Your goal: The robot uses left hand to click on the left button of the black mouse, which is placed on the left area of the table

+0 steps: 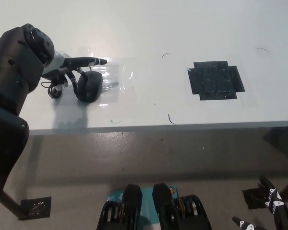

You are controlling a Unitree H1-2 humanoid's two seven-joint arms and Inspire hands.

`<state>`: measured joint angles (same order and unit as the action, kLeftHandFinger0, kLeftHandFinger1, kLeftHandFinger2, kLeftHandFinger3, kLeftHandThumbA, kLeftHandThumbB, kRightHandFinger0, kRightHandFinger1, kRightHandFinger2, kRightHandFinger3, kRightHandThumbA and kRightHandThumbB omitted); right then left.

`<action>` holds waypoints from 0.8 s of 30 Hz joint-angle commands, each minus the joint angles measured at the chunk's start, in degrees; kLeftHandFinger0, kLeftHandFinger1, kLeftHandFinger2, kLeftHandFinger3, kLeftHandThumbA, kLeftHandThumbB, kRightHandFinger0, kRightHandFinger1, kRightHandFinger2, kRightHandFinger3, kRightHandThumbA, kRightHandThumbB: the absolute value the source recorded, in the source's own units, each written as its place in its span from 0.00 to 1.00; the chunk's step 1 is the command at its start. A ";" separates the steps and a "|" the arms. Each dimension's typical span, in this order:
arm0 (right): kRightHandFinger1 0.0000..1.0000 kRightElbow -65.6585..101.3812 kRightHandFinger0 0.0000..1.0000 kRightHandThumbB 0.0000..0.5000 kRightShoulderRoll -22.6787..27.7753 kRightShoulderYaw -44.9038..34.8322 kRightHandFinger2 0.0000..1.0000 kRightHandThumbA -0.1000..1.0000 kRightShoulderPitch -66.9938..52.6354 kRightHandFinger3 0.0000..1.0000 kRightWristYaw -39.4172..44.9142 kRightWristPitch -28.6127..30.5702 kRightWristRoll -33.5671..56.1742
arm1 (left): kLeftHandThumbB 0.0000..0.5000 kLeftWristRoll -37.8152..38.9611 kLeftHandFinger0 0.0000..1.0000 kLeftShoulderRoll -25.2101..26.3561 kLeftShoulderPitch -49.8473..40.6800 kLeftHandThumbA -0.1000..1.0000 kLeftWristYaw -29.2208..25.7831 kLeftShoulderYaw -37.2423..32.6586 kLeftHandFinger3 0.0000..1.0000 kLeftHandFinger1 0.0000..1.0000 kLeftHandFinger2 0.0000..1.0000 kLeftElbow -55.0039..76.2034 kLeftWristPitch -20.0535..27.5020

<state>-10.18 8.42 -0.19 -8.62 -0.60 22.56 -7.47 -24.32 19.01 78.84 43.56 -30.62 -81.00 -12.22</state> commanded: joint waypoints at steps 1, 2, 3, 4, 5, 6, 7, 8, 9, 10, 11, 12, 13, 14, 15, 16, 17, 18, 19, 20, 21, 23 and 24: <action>0.95 1.48 0.73 0.23 0.55 -0.01 1.00 1.00 0.91 1.00 0.21 2.45 0.37 | 1.00 -1.29 0.00 0.53 1.74 1.00 1.18 -0.58 1.00 0.00 0.27 -0.58 1.20; 0.95 1.63 0.73 0.22 0.51 -0.02 1.00 1.00 0.87 1.00 0.22 2.32 0.45 | 1.00 -1.42 0.00 0.37 1.51 1.00 1.02 -0.73 1.00 0.00 0.27 -0.60 1.12; 0.95 1.75 0.73 0.22 0.46 -0.02 1.00 1.00 0.83 1.00 0.33 2.15 0.69 | 1.00 -1.22 0.00 0.31 1.22 1.00 0.63 -0.56 1.00 0.00 0.27 -0.60 1.07; 0.95 1.83 0.73 0.22 0.45 -0.01 1.00 1.00 0.81 1.00 0.34 2.06 0.70 | 1.00 -1.24 0.00 0.28 1.02 1.00 0.67 -0.70 1.00 0.00 0.27 -0.62 1.44; 0.94 1.87 0.73 0.22 0.45 0.00 1.00 1.00 0.80 1.00 0.30 2.05 0.58 | 1.00 -1.30 0.00 0.24 0.96 1.00 0.95 -0.84 1.00 0.00 0.27 -0.66 1.56; 0.94 1.60 0.73 0.22 0.48 -0.02 1.00 1.00 0.80 1.00 0.27 2.30 0.58 | 1.00 -1.45 0.00 0.19 1.17 1.00 1.22 -1.03 1.00 0.00 0.31 -0.64 1.53; 0.94 1.26 0.73 0.22 0.51 -0.05 1.00 1.00 0.81 1.00 0.23 2.61 0.61 | 1.00 -1.62 0.00 0.15 1.44 1.00 1.48 -1.25 1.00 0.00 0.34 -0.61 1.49; 0.94 1.11 0.72 0.21 0.52 -0.05 1.00 1.00 0.86 1.00 0.16 2.81 0.50 | 0.98 -1.60 0.00 0.19 1.71 1.00 1.64 -1.27 1.00 0.00 0.34 -0.53 1.49; 0.93 1.00 0.72 0.21 0.52 -0.07 1.00 1.00 0.92 1.00 0.09 2.88 0.42 | 1.00 -1.28 0.00 0.27 2.16 1.00 1.25 -0.92 1.00 0.00 0.36 -0.39 1.37; 0.93 0.88 0.71 0.21 0.51 -0.08 1.00 1.00 0.99 1.00 0.02 2.94 0.33 | 1.00 -0.88 0.00 0.36 2.68 1.00 0.75 -0.50 1.00 0.00 0.37 -0.24 1.20; 0.92 0.76 0.71 0.22 0.52 -0.01 1.00 1.00 0.99 1.00 0.16 2.97 0.49 | 0.98 -0.45 0.00 0.72 3.47 1.00 0.25 0.05 1.00 0.00 0.39 0.10 0.79; 0.92 0.64 0.70 0.22 0.52 0.02 1.00 1.00 1.02 1.00 0.26 3.09 0.67 | 0.98 -0.24 0.00 1.20 4.44 1.00 0.42 0.32 1.00 0.00 0.36 0.55 0.92; 0.92 0.53 0.70 0.22 0.48 0.03 1.00 1.00 1.02 1.00 0.26 3.14 0.72 | 0.98 -0.01 0.00 1.42 4.98 1.00 0.86 0.58 1.00 0.00 0.35 0.68 1.01; 0.93 0.69 0.71 0.23 0.42 0.05 1.00 1.00 0.91 1.00 0.37 2.76 0.87 | 0.96 0.49 0.00 1.98 6.01 1.00 1.88 1.07 1.00 0.00 0.32 1.09 1.48; 0.93 0.74 0.71 0.23 0.35 0.08 1.00 1.00 0.67 1.00 0.37 2.71 0.89 | 0.98 1.57 0.00 2.59 7.07 1.00 2.49 2.22 1.00 0.00 0.32 1.44 1.32; 0.93 0.43 0.71 0.22 0.24 0.17 1.00 1.00 0.51 1.00 0.33 3.01 0.84 | 1.00 2.71 0.00 3.46 8.31 1.00 2.08 3.65 1.00 0.04 0.39 2.09 0.59; 0.93 0.32 0.72 0.24 0.20 0.17 1.00 1.00 0.46 1.00 0.23 3.07 0.70 | 1.00 3.43 0.00 4.07 9.22 1.00 2.27 4.66 1.00 0.01 0.36 2.38 0.07; 0.93 0.25 0.73 0.25 0.13 0.16 1.00 1.00 0.21 1.00 0.28 3.01 0.89 | 1.00 4.08 0.00 4.90 10.23 1.00 3.23 5.80 1.00 0.00 0.31 2.80 -0.41; 0.93 0.24 0.73 0.25 0.10 0.17 1.00 1.00 0.11 1.00 0.48 2.93 1.31 | 1.00 4.34 0.00 5.59 11.00 1.00 3.94 6.58 1.00 0.00 0.28 3.28 -0.67; 0.93 0.18 0.73 0.24 0.11 0.15 1.00 1.00 -0.19 1.00 0.49 3.05 1.35 | 1.00 5.29 0.00 6.63 12.16 1.00 5.27 7.94 1.00 0.00 0.28 3.92 -2.52; 0.93 0.10 0.73 0.24 0.11 0.14 1.00 1.00 -0.50 1.00 0.46 3.18 1.35 | 1.00 5.68 0.00 7.23 12.84 1.00 5.85 8.67 1.00 0.00 0.29 4.45 -3.99; 0.93 -0.11 0.73 0.24 0.30 -0.04 1.00 1.00 -0.74 1.00 0.65 3.11 1.84 | 1.00 7.83 0.00 9.94 13.73 1.00 9.00 11.72 1.00 0.02 0.38 7.52 -3.39; 0.93 -0.22 0.73 0.23 0.42 -0.10 1.00 1.00 -0.76 1.00 0.44 3.03 1.35 | 0.97 10.64 0.00 11.20 13.69 1.00 11.48 14.50 1.00 0.00 0.39 9.11 -3.21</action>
<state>-10.53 8.30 -0.14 -8.82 -0.52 22.56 -7.35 -21.07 23.43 85.26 47.55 -22.05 -77.17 -13.13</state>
